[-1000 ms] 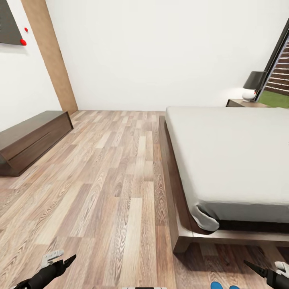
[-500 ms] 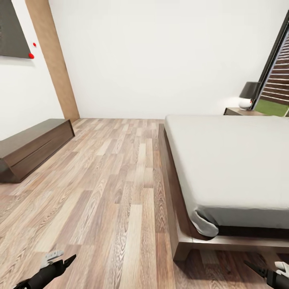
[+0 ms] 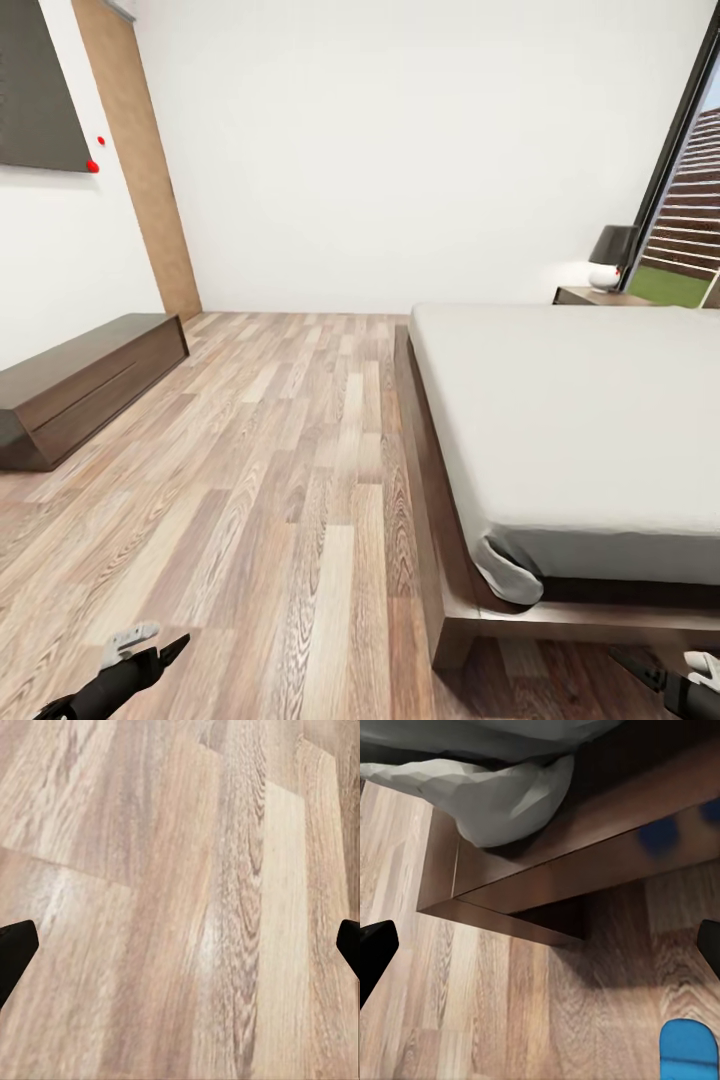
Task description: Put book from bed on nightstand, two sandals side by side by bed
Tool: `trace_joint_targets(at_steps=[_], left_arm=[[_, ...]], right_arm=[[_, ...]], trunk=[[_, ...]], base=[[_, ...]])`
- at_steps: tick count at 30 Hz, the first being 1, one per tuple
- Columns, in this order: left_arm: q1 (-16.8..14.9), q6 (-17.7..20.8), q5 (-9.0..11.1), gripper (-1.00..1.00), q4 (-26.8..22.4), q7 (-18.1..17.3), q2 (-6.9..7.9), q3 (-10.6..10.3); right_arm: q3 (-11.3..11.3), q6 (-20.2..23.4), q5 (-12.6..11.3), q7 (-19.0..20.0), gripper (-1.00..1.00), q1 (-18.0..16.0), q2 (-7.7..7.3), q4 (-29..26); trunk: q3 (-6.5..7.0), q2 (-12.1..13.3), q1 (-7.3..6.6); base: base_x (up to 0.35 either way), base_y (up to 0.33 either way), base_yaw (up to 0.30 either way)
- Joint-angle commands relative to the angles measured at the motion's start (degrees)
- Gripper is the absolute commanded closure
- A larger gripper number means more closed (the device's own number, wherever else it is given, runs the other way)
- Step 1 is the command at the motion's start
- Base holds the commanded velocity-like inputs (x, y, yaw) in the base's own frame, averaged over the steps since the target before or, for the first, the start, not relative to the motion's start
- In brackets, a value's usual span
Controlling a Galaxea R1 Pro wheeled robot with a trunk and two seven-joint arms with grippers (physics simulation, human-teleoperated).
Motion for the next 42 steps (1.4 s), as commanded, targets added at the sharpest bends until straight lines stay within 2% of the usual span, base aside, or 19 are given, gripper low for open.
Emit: trace_joint_targets(at_steps=[1, 37, 42], left_arm=[[-0.05, 0.05, -0.59, -1.0, -0.03, -0.33, -0.05, 0.48], [-0.05, 0.05, -0.59, -1.0, -0.03, -0.35, -0.03, 0.48], [-0.05, 0.05, -0.59, -1.0, -0.03, -0.39, -0.03, 0.48]], right_arm=[[-0.42, 0.55, 0.21, 0.22, -1.0, -0.02, 0.02, 0.01], [-0.42, 0.55, 0.21, 0.22, -1.0, -0.02, 0.32, 0.01], [-0.42, 0.55, 0.21, 0.19, -1.0, -0.02, 0.35, 0.01]], trunk=[[0.13, 0.39, -0.24], [6.59, 14.83, -8.14], [6.59, 14.83, -8.14]], base=[[0.0, 0.0, 0.0], [0.0, 0.0, 0.0], [0.0, 0.0, 0.0]])
